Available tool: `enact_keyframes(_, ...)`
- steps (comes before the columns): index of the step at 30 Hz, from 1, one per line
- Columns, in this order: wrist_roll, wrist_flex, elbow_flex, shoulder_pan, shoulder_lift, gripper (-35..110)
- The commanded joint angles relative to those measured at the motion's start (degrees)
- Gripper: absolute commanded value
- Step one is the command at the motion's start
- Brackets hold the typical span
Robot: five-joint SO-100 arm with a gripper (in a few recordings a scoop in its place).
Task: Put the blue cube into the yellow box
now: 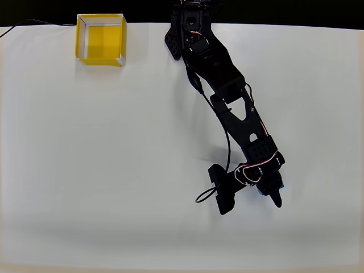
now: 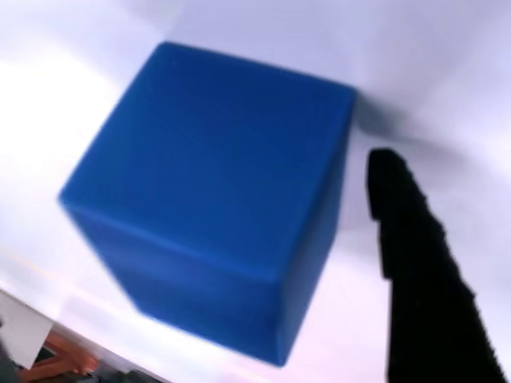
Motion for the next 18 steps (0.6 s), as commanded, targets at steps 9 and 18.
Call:
enact_keyframes(9,-0.7,-1.4,-5.8,-1.5,3.0,40)
enact_keyframes(18,-0.4,-2.3,-5.8,-1.7,2.4,32)
